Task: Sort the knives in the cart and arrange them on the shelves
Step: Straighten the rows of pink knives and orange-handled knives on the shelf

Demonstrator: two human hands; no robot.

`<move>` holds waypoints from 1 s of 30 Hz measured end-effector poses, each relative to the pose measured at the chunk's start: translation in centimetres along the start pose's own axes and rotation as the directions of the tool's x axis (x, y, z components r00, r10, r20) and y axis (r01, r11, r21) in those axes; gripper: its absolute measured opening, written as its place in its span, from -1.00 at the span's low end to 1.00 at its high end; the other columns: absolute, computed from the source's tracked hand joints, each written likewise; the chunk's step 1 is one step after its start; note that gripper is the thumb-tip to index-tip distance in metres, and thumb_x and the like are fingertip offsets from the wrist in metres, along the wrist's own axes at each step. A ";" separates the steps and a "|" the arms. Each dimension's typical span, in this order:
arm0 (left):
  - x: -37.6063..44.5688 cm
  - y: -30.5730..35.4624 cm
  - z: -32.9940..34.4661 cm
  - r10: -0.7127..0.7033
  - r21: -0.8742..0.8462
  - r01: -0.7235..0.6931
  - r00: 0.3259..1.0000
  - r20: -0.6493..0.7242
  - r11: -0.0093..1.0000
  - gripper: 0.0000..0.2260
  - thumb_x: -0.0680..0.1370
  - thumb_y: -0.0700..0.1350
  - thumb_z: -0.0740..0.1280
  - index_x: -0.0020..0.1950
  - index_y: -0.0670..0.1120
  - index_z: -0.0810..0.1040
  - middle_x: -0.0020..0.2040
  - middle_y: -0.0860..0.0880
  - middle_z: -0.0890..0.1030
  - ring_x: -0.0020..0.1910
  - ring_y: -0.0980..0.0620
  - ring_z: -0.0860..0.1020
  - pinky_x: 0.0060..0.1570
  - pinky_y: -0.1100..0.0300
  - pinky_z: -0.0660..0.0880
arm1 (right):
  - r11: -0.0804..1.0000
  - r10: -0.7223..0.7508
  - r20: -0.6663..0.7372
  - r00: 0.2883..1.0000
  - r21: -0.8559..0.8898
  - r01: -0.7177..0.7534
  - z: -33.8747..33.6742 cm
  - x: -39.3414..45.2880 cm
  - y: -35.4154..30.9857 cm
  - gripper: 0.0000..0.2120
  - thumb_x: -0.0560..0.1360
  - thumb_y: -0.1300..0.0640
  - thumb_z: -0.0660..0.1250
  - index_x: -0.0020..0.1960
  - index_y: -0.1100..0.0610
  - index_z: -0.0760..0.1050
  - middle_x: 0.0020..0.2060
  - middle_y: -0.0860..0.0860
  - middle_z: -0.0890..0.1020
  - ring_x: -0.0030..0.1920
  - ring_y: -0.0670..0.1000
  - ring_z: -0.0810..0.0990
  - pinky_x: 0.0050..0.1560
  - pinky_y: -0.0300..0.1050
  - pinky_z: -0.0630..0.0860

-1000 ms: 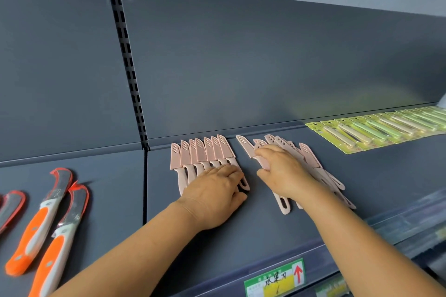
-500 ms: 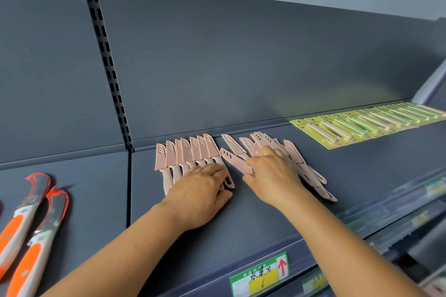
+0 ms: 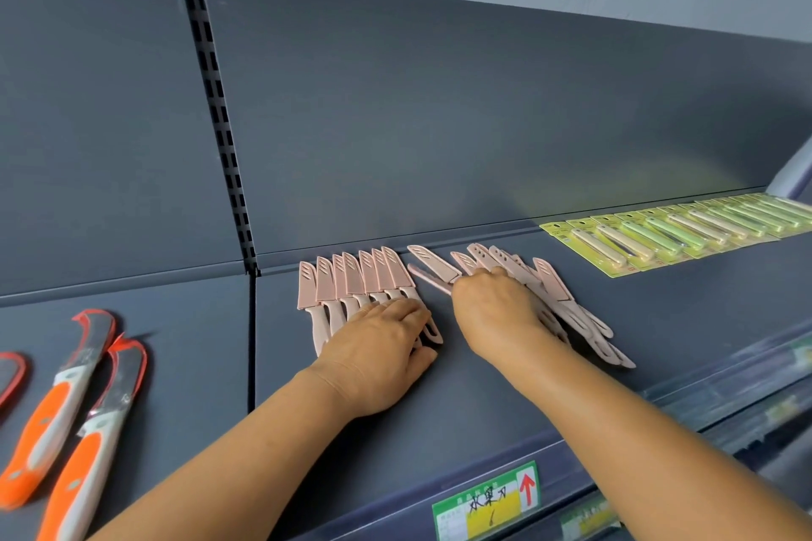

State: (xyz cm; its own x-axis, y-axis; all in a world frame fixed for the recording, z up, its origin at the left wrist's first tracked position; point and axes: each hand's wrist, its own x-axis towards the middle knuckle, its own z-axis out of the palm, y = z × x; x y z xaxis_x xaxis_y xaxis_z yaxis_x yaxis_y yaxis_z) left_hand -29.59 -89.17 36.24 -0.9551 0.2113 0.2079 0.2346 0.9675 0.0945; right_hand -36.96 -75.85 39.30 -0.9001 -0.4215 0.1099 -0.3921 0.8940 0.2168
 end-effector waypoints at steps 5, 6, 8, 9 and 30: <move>0.0 0.0 0.1 -0.003 -0.007 0.003 1.000 0.000 1.000 -0.55 0.60 0.11 0.11 0.45 -0.02 0.28 0.45 0.05 0.28 0.37 0.01 0.30 0.35 0.23 0.08 | 0.980 0.096 -0.019 0.995 0.175 -0.091 -0.3 1.8 0.3 -0.64 0.43 0.32 0.29 0.21 0.13 0.48 0.14 0.08 0.56 0.17 0.14 0.51 -0.01 -0.09 0.44; 0.0 0.0 0.1 -0.003 -0.009 0.004 1.000 0.002 1.000 -0.55 0.60 0.11 0.11 0.45 -0.02 0.28 0.46 0.05 0.28 0.37 0.01 0.30 0.35 0.23 0.07 | 0.951 0.125 -0.007 0.992 0.285 -0.118 -0.4 2.2 0.3 -0.71 0.45 0.29 0.28 0.15 0.12 0.52 0.08 0.08 0.57 0.12 0.16 0.53 -0.07 -0.11 0.41; 0.1 -0.1 0.1 0.000 -0.010 0.000 1.000 0.002 1.000 -0.55 0.60 0.11 0.11 0.45 -0.02 0.29 0.45 0.04 0.28 0.37 0.00 0.30 0.36 0.22 0.09 | 0.823 0.168 0.043 0.985 0.543 -0.164 -0.4 2.7 0.0 -0.82 0.46 0.27 0.24 0.01 0.19 0.57 -0.05 0.13 0.61 0.02 0.22 0.56 -0.10 -0.13 0.46; 0.1 -0.1 0.1 0.000 -0.011 0.000 1.000 0.003 1.000 -0.56 0.60 0.11 0.11 0.44 -0.02 0.29 0.45 0.04 0.29 0.37 0.00 0.31 0.36 0.21 0.09 | 0.742 0.177 0.066 0.982 0.647 -0.177 -0.4 2.9 -0.3 -0.81 0.46 0.28 0.23 0.01 0.24 0.57 -0.05 0.16 0.63 0.02 0.24 0.57 -0.05 -0.06 0.52; 0.7 0.4 0.4 0.052 -0.024 -0.052 0.998 0.036 0.998 -0.52 0.63 0.10 0.04 0.54 0.01 0.12 0.55 0.05 0.11 0.52 0.05 0.06 0.47 0.14 -0.07 | 0.945 0.094 0.039 0.995 0.312 -0.101 0.9 2.1 0.8 -0.71 0.55 0.20 0.20 0.24 0.10 0.50 0.22 0.08 0.48 0.22 0.11 0.43 0.08 -0.15 0.40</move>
State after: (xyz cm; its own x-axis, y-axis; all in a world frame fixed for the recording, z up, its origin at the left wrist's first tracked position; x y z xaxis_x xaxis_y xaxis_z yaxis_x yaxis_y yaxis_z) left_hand -30.26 -88.61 36.05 -0.9474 0.2666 0.1770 0.2877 0.9517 0.1067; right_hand -39.36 -75.91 38.79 -0.9396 -0.3297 0.0920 -0.3386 0.9346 -0.1088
